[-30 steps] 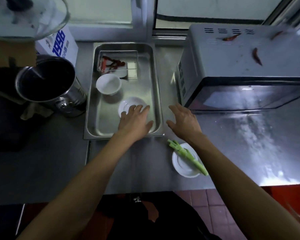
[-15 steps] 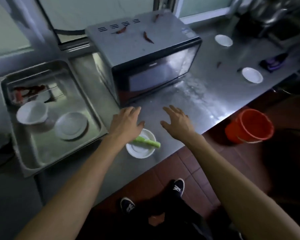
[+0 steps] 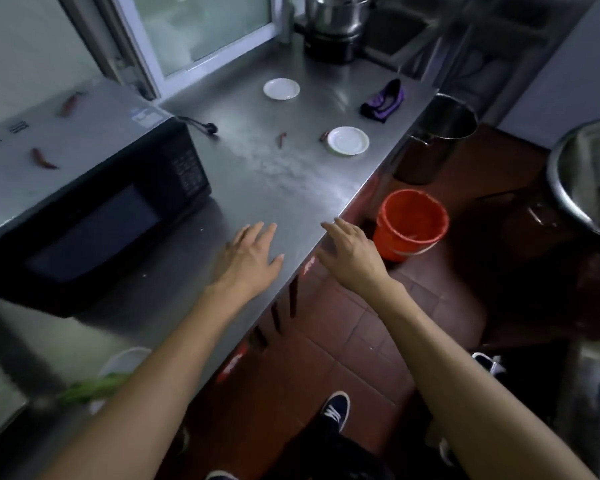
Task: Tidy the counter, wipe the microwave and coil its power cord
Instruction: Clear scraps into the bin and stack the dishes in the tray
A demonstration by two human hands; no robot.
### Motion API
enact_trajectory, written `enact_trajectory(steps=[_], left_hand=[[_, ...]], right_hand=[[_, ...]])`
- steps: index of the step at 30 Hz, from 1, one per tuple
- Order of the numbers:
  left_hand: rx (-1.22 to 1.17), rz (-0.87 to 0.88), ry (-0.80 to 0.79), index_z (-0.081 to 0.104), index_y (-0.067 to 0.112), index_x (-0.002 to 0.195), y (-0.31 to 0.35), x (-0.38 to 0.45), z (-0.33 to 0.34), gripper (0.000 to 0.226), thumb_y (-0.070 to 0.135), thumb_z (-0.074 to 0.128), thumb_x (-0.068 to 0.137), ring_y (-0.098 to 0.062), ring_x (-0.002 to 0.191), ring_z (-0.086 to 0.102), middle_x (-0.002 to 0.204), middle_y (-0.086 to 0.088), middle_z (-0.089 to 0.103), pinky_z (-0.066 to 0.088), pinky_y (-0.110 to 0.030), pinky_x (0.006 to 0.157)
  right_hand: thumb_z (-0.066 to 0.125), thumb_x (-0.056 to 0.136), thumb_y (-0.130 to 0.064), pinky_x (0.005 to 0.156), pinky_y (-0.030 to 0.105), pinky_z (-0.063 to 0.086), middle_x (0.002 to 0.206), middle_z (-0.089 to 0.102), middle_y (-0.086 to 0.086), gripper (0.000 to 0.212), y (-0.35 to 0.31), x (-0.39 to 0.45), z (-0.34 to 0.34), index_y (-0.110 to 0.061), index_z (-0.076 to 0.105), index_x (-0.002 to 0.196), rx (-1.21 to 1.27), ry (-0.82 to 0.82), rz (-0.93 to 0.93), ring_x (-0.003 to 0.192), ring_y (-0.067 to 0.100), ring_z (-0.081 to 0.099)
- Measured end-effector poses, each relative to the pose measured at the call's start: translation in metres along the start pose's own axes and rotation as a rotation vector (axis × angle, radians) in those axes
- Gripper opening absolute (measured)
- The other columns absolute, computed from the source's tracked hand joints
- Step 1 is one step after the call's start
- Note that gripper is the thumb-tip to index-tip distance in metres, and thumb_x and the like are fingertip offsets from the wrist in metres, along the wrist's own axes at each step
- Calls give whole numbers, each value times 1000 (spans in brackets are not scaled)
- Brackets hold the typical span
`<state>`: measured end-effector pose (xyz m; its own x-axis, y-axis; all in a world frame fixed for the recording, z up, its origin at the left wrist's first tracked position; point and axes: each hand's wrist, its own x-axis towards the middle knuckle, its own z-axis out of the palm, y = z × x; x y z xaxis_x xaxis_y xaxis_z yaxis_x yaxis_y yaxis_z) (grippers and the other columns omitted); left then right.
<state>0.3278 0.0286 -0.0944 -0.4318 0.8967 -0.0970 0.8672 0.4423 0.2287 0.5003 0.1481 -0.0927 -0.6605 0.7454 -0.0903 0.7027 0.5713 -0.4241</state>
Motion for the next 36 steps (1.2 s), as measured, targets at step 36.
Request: enact_trajectory(steps=[36], left_hand=[[-89,-3,-114,27,22,155,102,377,34,66,48,48,98,-25,140,37,156,-2,37,37,-46,108]], right_hand=[[60,91,-50,118,52,27,164,21,7,74,196,314,-64,-28,28,153,-110,-176,83,151,29,16]])
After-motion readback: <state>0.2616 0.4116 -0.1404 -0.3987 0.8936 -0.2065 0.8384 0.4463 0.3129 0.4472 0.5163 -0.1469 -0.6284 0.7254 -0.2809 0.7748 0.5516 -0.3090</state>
